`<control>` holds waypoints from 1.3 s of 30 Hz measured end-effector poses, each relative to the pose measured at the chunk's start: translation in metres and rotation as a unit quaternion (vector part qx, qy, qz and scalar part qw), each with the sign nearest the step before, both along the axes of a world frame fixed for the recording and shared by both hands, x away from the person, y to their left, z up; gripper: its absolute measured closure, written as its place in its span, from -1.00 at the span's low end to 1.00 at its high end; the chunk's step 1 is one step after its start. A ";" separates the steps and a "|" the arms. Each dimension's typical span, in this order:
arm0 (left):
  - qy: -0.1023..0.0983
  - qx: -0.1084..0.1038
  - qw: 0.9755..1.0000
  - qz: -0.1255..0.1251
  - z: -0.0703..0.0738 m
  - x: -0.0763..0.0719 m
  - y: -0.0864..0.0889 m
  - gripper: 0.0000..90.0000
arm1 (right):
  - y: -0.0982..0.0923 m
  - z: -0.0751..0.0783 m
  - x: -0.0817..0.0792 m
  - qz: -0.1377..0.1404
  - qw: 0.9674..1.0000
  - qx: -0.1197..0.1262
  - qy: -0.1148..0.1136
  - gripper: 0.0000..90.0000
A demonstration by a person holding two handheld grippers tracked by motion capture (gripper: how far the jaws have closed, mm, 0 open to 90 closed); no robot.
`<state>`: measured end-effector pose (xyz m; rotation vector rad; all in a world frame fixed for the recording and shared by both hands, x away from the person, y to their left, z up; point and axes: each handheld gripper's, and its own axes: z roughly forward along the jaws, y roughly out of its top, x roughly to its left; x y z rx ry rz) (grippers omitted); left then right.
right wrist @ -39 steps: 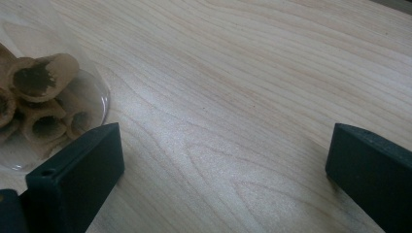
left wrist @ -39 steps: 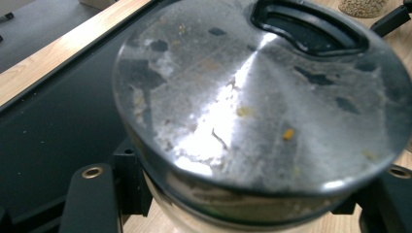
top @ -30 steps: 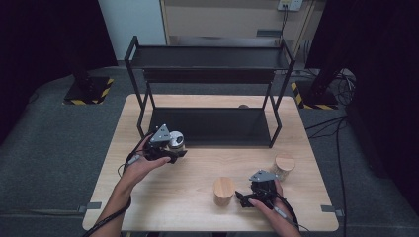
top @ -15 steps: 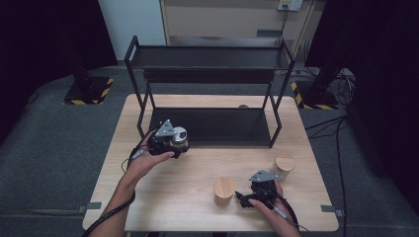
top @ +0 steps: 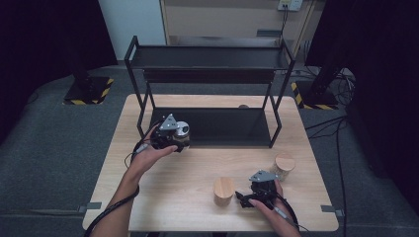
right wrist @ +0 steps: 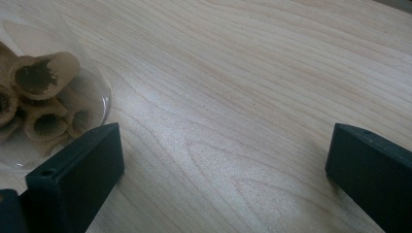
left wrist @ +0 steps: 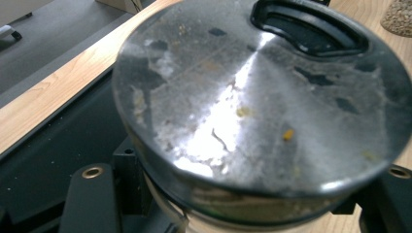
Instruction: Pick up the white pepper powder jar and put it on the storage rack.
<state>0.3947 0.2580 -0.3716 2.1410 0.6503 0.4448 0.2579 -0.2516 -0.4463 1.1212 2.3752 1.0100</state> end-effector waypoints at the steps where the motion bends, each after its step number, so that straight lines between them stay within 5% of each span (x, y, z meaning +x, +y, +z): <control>1: -0.001 0.001 1.000 -0.001 0.001 0.001 0.000 -0.35 | 0.000 0.000 0.000 0.000 1.000 0.000 0.000 -0.99; 39: 0.007 -0.012 0.999 0.047 -0.036 0.050 -0.012 -0.35 | -0.001 0.000 -0.001 0.000 1.000 0.000 0.000 -0.99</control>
